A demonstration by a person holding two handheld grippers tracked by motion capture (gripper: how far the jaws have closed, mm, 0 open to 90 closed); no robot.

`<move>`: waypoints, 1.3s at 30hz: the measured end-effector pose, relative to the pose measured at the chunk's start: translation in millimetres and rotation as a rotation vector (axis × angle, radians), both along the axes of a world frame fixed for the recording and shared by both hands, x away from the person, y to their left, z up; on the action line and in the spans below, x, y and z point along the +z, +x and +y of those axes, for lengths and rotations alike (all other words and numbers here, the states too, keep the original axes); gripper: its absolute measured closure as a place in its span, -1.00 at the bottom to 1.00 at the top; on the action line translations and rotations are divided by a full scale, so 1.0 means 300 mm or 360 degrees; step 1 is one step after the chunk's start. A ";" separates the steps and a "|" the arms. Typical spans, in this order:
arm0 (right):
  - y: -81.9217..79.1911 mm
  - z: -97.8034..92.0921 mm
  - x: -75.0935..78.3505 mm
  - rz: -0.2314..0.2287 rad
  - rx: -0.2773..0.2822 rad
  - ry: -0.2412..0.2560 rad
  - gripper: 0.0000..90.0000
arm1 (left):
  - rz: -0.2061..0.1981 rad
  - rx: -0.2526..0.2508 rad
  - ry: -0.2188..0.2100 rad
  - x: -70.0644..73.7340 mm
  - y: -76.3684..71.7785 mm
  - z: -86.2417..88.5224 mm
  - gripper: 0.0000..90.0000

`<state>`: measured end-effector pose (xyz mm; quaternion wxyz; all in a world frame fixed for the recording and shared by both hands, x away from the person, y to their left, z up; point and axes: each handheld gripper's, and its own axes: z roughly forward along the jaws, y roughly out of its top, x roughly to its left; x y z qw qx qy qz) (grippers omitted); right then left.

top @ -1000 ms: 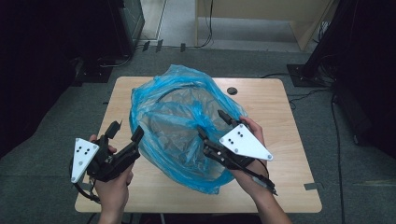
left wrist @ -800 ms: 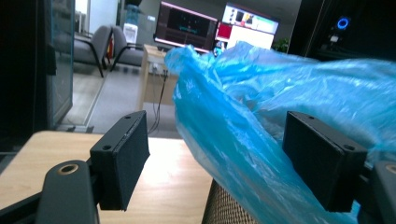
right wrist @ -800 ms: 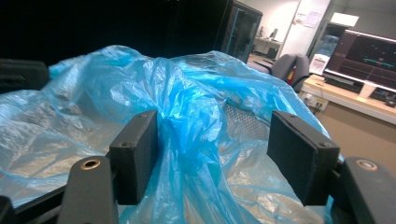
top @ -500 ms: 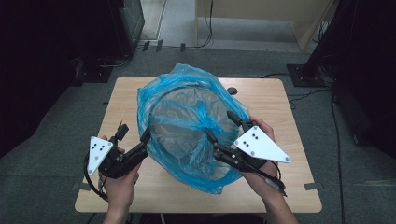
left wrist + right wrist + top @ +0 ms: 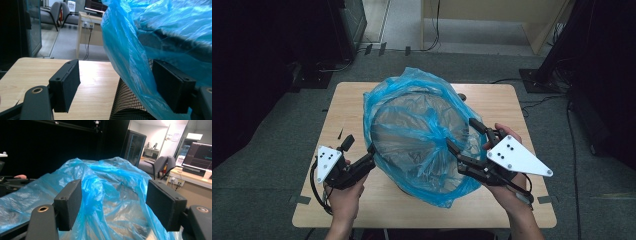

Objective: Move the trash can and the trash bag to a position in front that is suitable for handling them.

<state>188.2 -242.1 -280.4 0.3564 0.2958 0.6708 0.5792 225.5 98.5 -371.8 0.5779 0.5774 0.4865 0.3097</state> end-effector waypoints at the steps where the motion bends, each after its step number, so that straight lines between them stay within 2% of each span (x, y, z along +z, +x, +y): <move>1: 0.001 -0.001 -0.001 -0.0002 -0.0012 -0.0004 -0.33 | -0.0002 0.0001 0.0003 -0.002 0.000 -0.001 -0.46; 3: 0.004 -0.010 0.000 -0.0001 -0.0041 0.0005 -0.31 | -0.0004 0.0005 0.0012 -0.007 0.001 -0.002 -0.44; 6: 0.021 -0.034 0.003 -0.0007 -0.0174 0.0035 -0.23 | 0.0002 -0.0002 0.0014 -0.013 0.005 0.001 -0.43; 9: 0.045 -0.057 -0.003 0.0024 -0.0279 0.0064 -0.16 | 0.0006 0.0002 0.0005 -0.017 0.011 0.003 -0.43; 11: 0.048 -0.066 -0.005 0.0030 -0.0264 0.0083 -0.16 | 0.0010 -0.0001 0.0012 -0.020 0.013 0.006 -0.41; 15: 0.034 -0.077 -0.001 -0.0011 -0.0230 0.0104 -0.18 | 0.0022 0.0004 0.0020 -0.030 0.021 0.004 -0.41; 17: 0.039 -0.082 -0.003 -0.0012 -0.0269 0.0110 -0.17 | 0.0032 0.0003 0.0030 -0.037 0.026 0.001 -0.41; 21: 0.073 -0.085 -0.025 0.0023 -0.0395 0.0064 -0.13 | 0.0050 0.0010 0.0032 -0.049 0.036 -0.001 -0.40; 24: 0.098 -0.090 -0.045 0.0047 -0.0388 0.0108 -0.06 | 0.0057 0.0022 0.0028 -0.055 0.043 0.003 -0.40; 28: 0.127 -0.081 -0.075 0.0066 -0.0418 0.0104 0.12 | 0.0057 0.0038 0.0025 -0.064 0.048 0.005 -0.40; 32: 0.148 -0.070 -0.112 0.0032 -0.0463 0.0129 0.44 | 0.0001 0.0028 0.0027 -0.073 0.044 0.002 -0.10; 36: 0.173 -0.067 -0.155 0.0034 -0.0494 0.0152 0.71 | -0.0027 0.0017 0.0041 -0.082 0.045 -0.011 -0.02; 39: 0.191 -0.071 -0.185 0.0040 -0.0530 0.0195 0.84 | -0.0018 0.0017 0.0061 -0.089 0.050 -0.021 0.03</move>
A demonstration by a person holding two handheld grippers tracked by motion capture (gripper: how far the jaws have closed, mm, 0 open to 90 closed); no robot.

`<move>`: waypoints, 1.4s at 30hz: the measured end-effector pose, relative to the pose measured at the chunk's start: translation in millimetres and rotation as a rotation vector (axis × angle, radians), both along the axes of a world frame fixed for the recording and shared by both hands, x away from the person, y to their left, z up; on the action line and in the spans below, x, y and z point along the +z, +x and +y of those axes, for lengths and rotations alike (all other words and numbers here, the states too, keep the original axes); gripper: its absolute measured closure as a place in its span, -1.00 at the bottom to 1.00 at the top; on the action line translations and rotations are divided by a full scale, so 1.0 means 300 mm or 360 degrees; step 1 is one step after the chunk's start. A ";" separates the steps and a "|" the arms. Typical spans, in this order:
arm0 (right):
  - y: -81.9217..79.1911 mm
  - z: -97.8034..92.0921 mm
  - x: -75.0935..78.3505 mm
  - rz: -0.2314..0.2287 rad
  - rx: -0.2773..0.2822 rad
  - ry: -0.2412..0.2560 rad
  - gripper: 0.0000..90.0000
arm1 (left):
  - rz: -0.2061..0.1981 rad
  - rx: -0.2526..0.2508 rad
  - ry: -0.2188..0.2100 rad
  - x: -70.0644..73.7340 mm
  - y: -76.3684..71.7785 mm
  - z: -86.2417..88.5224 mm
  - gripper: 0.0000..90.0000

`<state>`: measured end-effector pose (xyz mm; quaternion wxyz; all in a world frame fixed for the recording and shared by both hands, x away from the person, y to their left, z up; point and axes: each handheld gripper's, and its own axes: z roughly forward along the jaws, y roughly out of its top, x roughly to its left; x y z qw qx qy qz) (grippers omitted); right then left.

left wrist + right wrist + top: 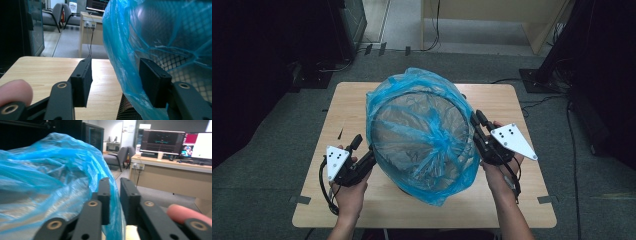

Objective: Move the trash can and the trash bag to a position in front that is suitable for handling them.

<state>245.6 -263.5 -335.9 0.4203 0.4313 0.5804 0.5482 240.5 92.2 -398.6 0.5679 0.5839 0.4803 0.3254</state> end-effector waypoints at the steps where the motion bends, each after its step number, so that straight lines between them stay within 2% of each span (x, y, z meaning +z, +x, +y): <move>1: 0.006 0.000 -0.009 0.0007 -0.0007 0.0017 0.85 | 0.0003 -0.0002 -0.0002 -0.003 0.003 -0.003 0.03; 7: 0.033 0.029 -0.061 0.0032 -0.0008 0.0045 0.93 | 0.0006 0.0036 0.0011 -0.016 0.018 -0.018 0.13; 12: 0.043 0.032 -0.085 0.0046 -0.0006 0.0157 0.95 | 0.0015 0.0106 -0.0005 -0.019 0.039 -0.038 0.15; 15: 0.049 0.047 -0.100 0.0059 0.0002 0.0144 0.99 | 0.0016 0.0146 0.0029 -0.015 0.063 -0.071 0.25; 17: 0.047 0.055 -0.107 0.0049 -0.0053 0.0144 1.00 | 0.0010 0.0186 0.0024 -0.016 0.079 -0.093 0.35; 19: 0.048 0.047 -0.109 0.0048 -0.0059 0.0179 1.00 | 0.0016 0.0157 -0.0003 -0.017 0.102 -0.104 0.44; 24: 0.043 0.031 -0.120 0.0035 -0.0158 0.0209 1.00 | 0.0032 0.0101 -0.0018 -0.020 0.164 -0.126 0.42; 29: 0.035 0.033 -0.143 0.0043 -0.0195 0.0202 1.00 | 0.0065 0.0134 -0.0022 -0.014 0.227 -0.130 0.40; 31: 0.035 0.034 -0.153 0.0045 -0.0209 0.0208 1.00 | 0.0079 0.0150 -0.0002 -0.010 0.250 -0.132 0.38; 34: 0.033 0.040 -0.169 0.0028 -0.0244 0.0174 1.00 | 0.0052 0.0175 0.0034 -0.016 0.270 -0.134 0.34; 36: 0.027 0.050 -0.185 -0.0010 -0.0291 0.0123 1.00 | 0.0043 0.0198 0.0068 -0.032 0.276 -0.139 0.42; 38: 0.023 0.056 -0.201 -0.0027 -0.0304 0.0101 1.00 | 0.0066 0.0190 0.0082 -0.055 0.276 -0.139 0.49; 40: 0.021 0.053 -0.217 -0.0011 -0.0309 0.0096 1.00 | 0.0084 0.0192 0.0100 -0.080 0.274 -0.139 0.53; 42: 0.021 0.045 -0.232 0.0011 -0.0326 0.0096 1.00 | 0.0102 0.0195 0.0082 -0.101 0.271 -0.132 0.54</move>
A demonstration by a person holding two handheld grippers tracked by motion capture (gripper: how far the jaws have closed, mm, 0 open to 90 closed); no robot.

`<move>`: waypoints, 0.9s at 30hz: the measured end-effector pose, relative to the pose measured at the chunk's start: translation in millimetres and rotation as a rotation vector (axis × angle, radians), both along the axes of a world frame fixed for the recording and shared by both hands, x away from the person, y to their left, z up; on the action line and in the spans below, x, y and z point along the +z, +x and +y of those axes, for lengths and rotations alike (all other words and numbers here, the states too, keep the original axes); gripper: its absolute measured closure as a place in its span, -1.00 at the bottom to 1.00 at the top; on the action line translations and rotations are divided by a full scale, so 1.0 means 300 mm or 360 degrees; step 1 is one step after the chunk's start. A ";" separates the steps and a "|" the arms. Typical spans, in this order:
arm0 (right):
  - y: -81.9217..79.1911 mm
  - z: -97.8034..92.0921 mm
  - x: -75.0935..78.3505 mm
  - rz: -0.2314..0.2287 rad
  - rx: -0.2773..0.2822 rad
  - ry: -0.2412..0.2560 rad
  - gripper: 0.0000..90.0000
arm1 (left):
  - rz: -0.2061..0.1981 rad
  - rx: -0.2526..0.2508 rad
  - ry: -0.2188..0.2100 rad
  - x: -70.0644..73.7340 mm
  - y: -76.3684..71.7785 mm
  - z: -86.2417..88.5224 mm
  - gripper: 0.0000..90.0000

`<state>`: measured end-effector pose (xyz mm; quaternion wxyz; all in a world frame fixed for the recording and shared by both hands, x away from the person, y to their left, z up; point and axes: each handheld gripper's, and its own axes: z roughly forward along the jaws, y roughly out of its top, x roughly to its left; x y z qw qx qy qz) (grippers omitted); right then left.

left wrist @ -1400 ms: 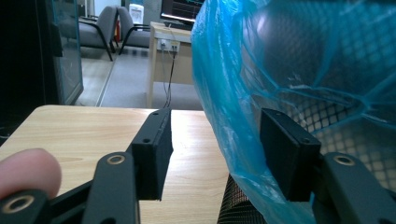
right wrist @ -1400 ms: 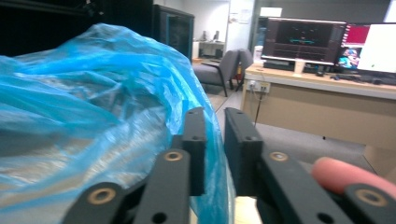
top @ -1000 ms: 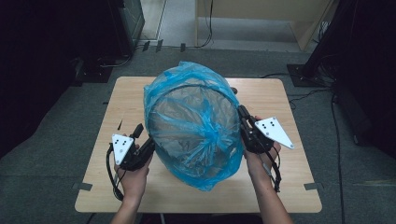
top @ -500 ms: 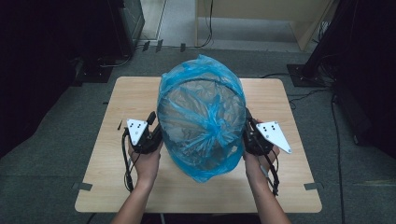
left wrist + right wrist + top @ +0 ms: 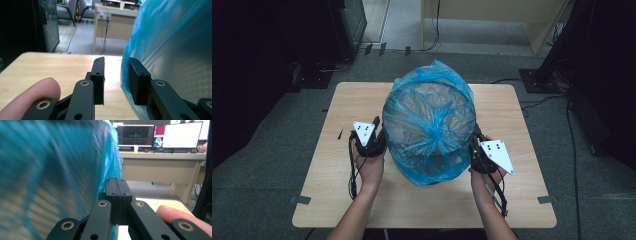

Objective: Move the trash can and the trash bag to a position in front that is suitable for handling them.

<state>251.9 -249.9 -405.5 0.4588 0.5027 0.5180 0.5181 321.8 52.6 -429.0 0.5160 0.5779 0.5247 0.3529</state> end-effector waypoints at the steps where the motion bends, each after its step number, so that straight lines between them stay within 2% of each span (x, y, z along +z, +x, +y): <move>1: 0.001 -0.002 -0.008 0.0017 -0.0024 0.0001 1.00 | 0.0009 0.0012 -0.0019 -0.008 0.000 0.006 0.54; 4: -0.001 -0.014 -0.031 0.0045 -0.0056 0.0000 1.00 | 0.0059 0.0010 -0.0082 -0.018 0.004 0.026 0.47; 5: -0.005 -0.018 -0.040 0.0042 -0.0059 -0.0009 0.99 | 0.0057 -0.0001 -0.0103 -0.015 0.001 0.033 0.42; 8: -0.021 -0.029 -0.051 0.0019 -0.0052 -0.0009 0.97 | 0.0017 -0.0042 -0.0165 0.006 -0.018 0.061 0.28; 12: -0.047 -0.039 -0.044 -0.0049 -0.0039 -0.0014 0.91 | -0.0068 -0.0034 -0.0238 0.043 -0.065 0.118 0.20; 13: -0.047 -0.039 -0.044 -0.0049 -0.0039 -0.0014 0.91 | -0.0068 -0.0034 -0.0238 0.043 -0.065 0.118 0.15; 15: -0.062 -0.037 -0.037 -0.0085 -0.0021 -0.0024 0.85 | -0.0084 -0.0032 -0.0272 0.065 -0.095 0.154 0.08; 17: -0.072 -0.030 -0.035 -0.0103 -0.0003 -0.0043 0.83 | -0.0091 -0.0071 -0.0306 0.083 -0.118 0.175 -0.03; 20: -0.086 -0.014 -0.037 -0.0107 0.0021 -0.0053 0.83 | -0.0087 -0.0145 -0.0301 0.099 -0.149 0.189 -0.17; 23: -0.109 -0.001 -0.037 -0.0124 0.0058 -0.0059 0.83 | -0.0061 -0.0214 -0.0267 0.112 -0.178 0.193 -0.38; 25: -0.127 0.004 -0.037 -0.0134 0.0101 -0.0073 0.80 | -0.0047 -0.0253 -0.0246 0.128 -0.194 0.195 -0.43; 27: -0.148 0.005 -0.042 -0.0142 0.0139 -0.0073 0.80 | -0.0082 -0.0256 -0.0243 0.139 -0.215 0.200 -0.44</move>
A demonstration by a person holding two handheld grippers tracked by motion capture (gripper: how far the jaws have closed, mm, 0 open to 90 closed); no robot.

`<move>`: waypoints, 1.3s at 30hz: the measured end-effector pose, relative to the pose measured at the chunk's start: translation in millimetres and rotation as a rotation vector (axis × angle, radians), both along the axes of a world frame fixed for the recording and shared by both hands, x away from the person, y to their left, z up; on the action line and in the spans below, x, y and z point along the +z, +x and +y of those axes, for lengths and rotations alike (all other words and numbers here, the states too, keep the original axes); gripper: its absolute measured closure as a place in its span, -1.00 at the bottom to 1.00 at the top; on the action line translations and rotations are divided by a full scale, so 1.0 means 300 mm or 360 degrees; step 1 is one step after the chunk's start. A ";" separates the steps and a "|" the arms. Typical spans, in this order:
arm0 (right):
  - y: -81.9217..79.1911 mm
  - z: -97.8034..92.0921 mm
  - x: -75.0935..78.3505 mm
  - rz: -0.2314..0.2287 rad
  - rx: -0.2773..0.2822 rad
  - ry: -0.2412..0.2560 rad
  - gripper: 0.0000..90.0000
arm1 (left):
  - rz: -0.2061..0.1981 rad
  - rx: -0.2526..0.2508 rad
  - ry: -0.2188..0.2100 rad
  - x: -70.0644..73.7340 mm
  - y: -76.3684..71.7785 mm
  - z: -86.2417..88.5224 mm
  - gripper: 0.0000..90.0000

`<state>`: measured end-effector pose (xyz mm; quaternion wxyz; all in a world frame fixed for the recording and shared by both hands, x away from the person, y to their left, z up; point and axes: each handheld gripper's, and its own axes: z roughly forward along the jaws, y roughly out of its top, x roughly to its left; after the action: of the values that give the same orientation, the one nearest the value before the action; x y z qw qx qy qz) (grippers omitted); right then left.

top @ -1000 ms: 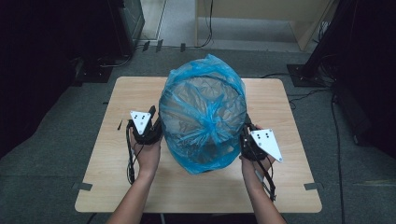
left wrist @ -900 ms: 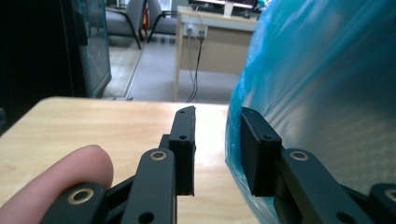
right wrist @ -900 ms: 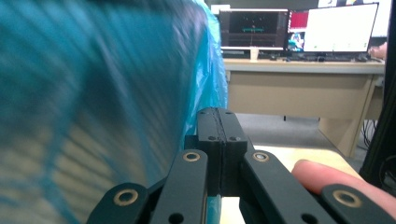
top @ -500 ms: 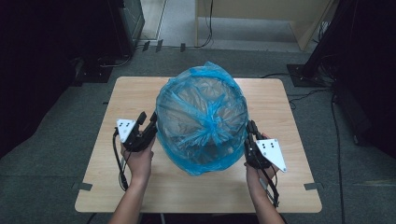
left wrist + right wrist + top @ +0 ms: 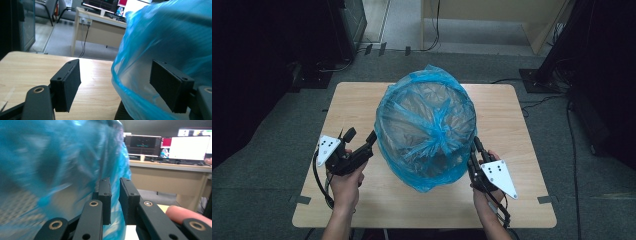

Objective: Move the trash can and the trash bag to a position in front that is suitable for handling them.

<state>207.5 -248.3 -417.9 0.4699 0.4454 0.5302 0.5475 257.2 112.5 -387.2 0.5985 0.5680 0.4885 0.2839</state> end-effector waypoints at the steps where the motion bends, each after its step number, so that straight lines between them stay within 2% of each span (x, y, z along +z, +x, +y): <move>1: -0.006 -0.001 -0.002 0.0002 0.0013 0.0010 0.80 | -0.0018 0.0009 -0.0007 0.005 -0.013 0.004 -0.44; 2: -0.013 -0.001 -0.005 0.0003 0.0029 0.0023 0.80 | -0.0028 0.0018 -0.0027 0.012 -0.027 0.008 -0.44; 3: -0.016 0.002 -0.007 0.0018 0.0055 -0.0002 0.80 | -0.0027 0.0017 -0.0037 0.020 -0.038 0.008 -0.44; 5: -0.021 0.007 -0.005 0.0024 0.0086 -0.0045 0.80 | -0.0038 0.0002 -0.0022 0.039 -0.061 -0.004 -0.44; 8: -0.030 0.005 0.000 0.0027 0.0127 -0.0048 0.79 | -0.0083 -0.0039 0.0015 0.069 -0.091 -0.028 -0.44; 9: -0.032 0.005 0.000 0.0035 0.0143 -0.0048 0.79 | -0.0097 -0.0046 0.0000 0.074 -0.100 -0.034 -0.44; 11: -0.037 0.010 -0.003 0.0042 0.0143 -0.0047 0.80 | -0.0101 -0.0070 -0.0042 0.072 -0.112 -0.037 -0.44; 14: -0.048 0.018 -0.007 0.0036 0.0147 -0.0031 0.80 | -0.0102 -0.0115 -0.0057 0.061 -0.135 -0.046 -0.44; 17: -0.065 0.033 -0.009 0.0010 0.0139 -0.0041 0.80 | -0.0109 -0.0191 0.0001 0.057 -0.166 -0.070 -0.50; 23: -0.094 0.067 -0.019 -0.0018 0.0127 -0.0018 0.81 | -0.0140 -0.0300 0.0030 0.069 -0.204 -0.117 -0.52; 26: -0.104 0.080 -0.024 -0.0019 0.0145 -0.0031 0.80 | -0.0150 -0.0355 0.0049 0.073 -0.212 -0.128 -0.53; 35: -0.120 0.103 -0.035 -0.0030 0.0153 -0.0043 0.80 | -0.0192 -0.0464 0.0093 0.080 -0.231 -0.150 -0.53; 37: -0.120 0.109 -0.037 -0.0026 0.0162 -0.0049 0.79 | -0.0204 -0.0481 0.0130 0.073 -0.231 -0.158 -0.53; 39: -0.120 0.113 -0.041 -0.0020 0.0161 -0.0047 0.79 | -0.0187 -0.0476 0.0153 0.059 -0.221 -0.165 -0.53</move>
<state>171.5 -214.4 -430.2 0.4514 0.4077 0.5570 0.5654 190.8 63.0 -369.7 0.6338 0.6447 0.3485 0.2475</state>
